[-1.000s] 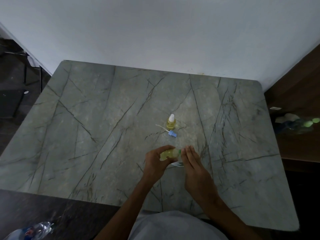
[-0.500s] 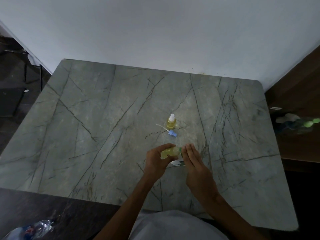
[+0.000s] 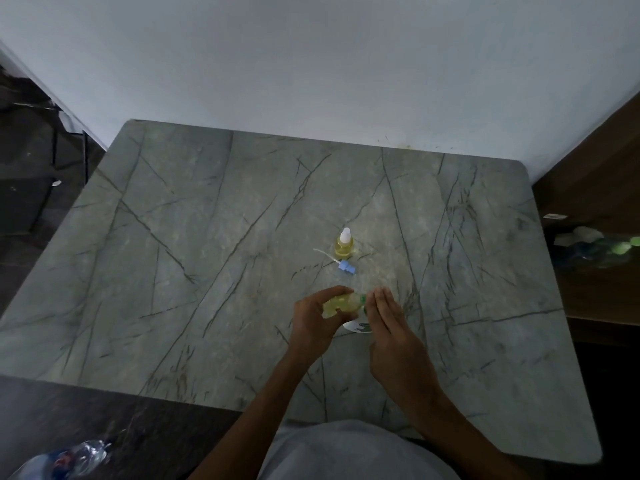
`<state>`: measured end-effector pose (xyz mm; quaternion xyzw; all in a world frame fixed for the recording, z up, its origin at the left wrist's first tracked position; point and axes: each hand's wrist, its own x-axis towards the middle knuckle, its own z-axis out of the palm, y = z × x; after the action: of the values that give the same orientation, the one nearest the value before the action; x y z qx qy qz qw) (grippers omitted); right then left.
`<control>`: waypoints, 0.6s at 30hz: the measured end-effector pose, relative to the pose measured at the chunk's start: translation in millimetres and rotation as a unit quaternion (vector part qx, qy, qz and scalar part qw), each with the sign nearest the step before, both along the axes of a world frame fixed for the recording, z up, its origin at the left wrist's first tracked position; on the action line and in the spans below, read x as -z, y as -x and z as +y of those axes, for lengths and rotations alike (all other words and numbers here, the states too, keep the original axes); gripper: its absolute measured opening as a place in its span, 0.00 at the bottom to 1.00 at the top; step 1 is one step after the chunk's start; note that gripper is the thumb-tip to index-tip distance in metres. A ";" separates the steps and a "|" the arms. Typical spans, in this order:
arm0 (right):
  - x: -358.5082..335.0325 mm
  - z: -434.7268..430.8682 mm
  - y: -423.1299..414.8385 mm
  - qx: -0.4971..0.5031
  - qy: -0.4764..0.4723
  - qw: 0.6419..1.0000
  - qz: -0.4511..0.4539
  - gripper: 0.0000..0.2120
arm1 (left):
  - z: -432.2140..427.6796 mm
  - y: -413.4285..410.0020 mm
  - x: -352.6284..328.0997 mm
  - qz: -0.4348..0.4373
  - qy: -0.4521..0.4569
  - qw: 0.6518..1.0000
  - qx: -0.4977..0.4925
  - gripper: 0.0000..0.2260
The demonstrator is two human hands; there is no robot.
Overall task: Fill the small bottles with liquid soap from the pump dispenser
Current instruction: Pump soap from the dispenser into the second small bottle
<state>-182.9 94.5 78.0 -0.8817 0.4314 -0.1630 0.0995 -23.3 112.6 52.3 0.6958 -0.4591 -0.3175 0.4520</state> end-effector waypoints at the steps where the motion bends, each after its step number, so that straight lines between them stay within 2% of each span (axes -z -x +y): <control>1: -0.2 -0.4 0.6 0.000 0.001 1.000 0.003 0.27 | 0.2 0.4 0.0 0.006 0.000 1.000 -0.002 0.19; 6: 4.5 -2.8 3.5 -0.010 0.002 1.000 0.000 0.26 | 0.4 2.1 0.9 0.009 -0.001 1.000 -0.005 0.19; 18: 10.4 -1.0 4.3 -0.008 -0.025 0.999 -0.020 0.32 | 2.5 1.1 2.6 -0.019 -0.013 1.000 0.008 0.18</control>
<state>-187.2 93.4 67.7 -0.8792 0.4258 -0.1689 0.1313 -24.3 115.2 49.7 0.7037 -0.4695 -0.3136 0.4313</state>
